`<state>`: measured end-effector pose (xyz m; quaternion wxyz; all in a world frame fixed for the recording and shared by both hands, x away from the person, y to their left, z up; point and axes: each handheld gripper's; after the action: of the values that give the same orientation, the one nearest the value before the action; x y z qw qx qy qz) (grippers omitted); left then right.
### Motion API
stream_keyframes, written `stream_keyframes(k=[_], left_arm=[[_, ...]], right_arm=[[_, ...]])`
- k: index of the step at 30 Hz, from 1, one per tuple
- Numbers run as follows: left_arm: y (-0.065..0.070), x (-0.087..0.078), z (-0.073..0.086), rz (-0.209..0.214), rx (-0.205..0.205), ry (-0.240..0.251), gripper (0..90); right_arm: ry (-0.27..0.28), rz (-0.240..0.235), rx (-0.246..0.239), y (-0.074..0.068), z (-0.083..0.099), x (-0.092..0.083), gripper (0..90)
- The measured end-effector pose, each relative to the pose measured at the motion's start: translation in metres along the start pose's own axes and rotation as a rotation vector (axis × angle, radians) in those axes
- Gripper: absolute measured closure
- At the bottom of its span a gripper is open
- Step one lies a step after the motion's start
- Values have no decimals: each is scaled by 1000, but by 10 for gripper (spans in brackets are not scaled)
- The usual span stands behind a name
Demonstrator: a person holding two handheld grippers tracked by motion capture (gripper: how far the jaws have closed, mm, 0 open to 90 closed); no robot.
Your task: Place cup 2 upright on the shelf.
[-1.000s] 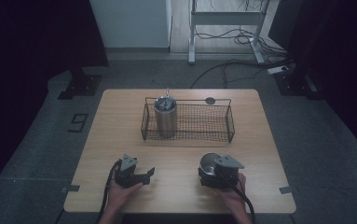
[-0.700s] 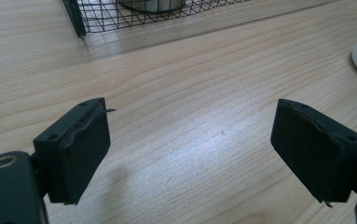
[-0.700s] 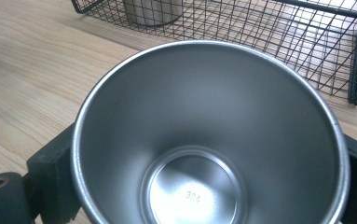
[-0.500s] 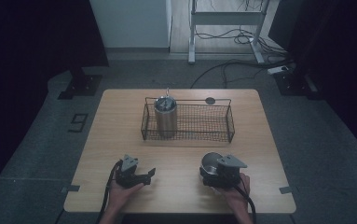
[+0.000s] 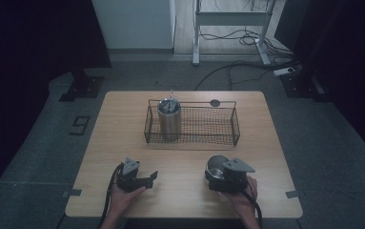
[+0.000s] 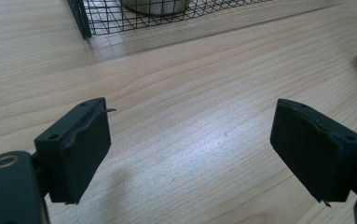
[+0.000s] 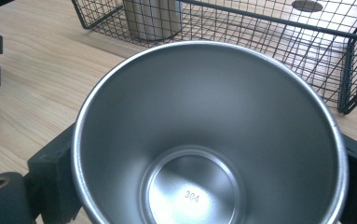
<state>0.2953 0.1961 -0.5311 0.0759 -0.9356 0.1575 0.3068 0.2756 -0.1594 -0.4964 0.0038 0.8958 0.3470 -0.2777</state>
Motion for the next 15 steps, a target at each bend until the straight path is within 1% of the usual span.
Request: stream_keyframes(k=[3,6,11,15], left_arm=[[0,0,0,3,-3,-2,124],[1,-2,0,9,-17,6,126],[0,-1,-1,2,-10,4,126],[0,-1,-1,-2,-8,2,128]], right_arm=[[3,-5,-1,0,-1,-1,64],[8,-4,-4,0,-3,-2,64],[22,-1,11,5,-7,-8,65],[39,12,20,9,-11,-15,65]])
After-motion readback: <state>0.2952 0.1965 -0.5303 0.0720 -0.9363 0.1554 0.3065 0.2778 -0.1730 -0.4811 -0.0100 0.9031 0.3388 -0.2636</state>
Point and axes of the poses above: each handheld gripper's, and its own axes: x roughly forward along the jaws, z roughly out of its underside, y roughly to its right, and after that the axes turned 14 degrees about -z, right-handed
